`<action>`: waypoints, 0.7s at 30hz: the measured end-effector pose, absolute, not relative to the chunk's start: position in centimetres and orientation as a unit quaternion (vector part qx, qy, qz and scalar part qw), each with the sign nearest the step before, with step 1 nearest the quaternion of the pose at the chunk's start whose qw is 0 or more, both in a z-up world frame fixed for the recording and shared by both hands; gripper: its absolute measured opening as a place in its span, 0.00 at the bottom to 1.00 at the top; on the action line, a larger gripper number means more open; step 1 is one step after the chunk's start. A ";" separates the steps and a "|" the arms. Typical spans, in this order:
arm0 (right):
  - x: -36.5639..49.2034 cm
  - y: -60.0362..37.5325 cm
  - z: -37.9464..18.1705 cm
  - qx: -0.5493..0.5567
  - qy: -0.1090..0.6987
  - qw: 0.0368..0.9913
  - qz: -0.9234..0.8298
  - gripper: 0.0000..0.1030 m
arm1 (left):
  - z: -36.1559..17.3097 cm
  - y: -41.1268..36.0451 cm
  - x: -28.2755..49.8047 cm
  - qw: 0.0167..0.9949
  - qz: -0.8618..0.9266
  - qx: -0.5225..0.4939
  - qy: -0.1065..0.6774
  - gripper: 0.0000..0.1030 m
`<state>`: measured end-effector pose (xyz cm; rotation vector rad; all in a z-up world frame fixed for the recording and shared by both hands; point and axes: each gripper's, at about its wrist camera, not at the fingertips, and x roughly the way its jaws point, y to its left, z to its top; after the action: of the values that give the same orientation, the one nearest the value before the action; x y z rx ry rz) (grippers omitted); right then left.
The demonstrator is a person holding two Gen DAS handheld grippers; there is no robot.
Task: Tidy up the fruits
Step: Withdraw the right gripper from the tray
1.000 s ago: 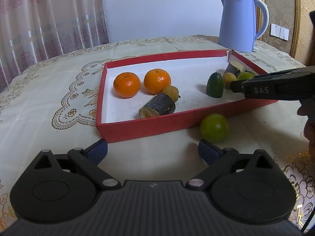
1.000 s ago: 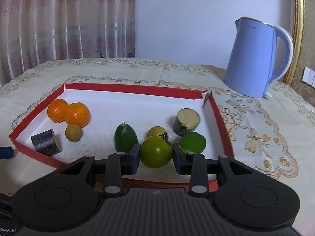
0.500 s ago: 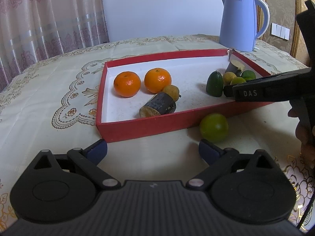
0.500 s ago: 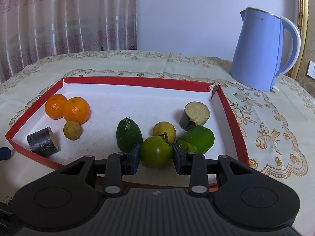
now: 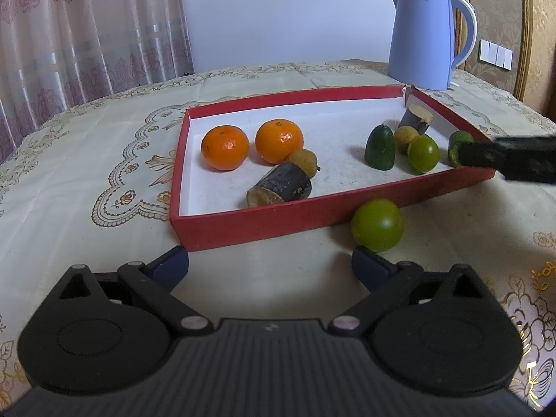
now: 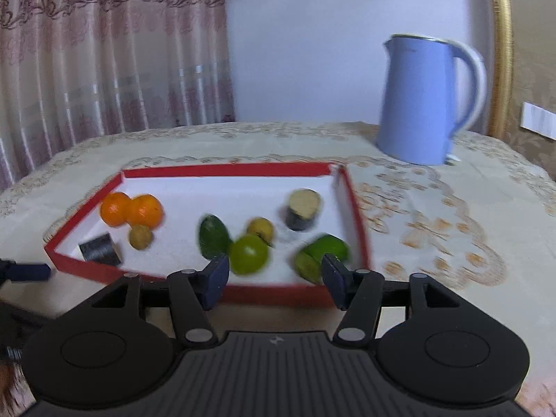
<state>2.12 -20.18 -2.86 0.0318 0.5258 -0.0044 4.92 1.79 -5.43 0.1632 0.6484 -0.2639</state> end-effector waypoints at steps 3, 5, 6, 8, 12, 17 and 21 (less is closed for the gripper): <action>0.6 -21.6 -3.5 0.011 0.256 0.966 -0.030 0.66 | -5.4 1.8 4.9 0.936 -0.129 0.079 0.317 0.97; 0.4 -22.5 -4.0 0.021 0.265 0.963 -0.043 0.66 | -5.4 1.8 4.9 0.936 -0.129 0.079 0.318 0.98; 0.5 -23.2 -4.3 0.031 0.272 0.961 -0.047 0.66 | -5.4 1.7 4.9 0.936 -0.128 0.079 0.318 0.98; 0.9 -24.1 -4.8 0.045 0.285 0.956 -0.059 0.66 | -5.4 1.8 4.9 0.936 -0.128 0.079 0.318 0.98; 1.0 -25.1 -5.8 0.056 0.297 0.950 -0.074 0.66 | -5.3 1.8 4.8 0.937 -0.129 0.075 0.316 0.98; 1.1 -25.3 -6.0 0.062 0.301 0.950 -0.061 0.81 | -5.2 1.9 4.6 0.938 -0.132 0.074 0.311 0.98; 1.1 -25.1 -6.0 0.058 0.303 0.949 -0.060 0.83 | -4.8 2.2 3.9 0.943 -0.135 0.063 0.298 0.98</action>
<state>1.10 -25.14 -5.96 0.1173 0.6170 -0.1231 3.87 2.20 -4.84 0.1288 0.6077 -0.2757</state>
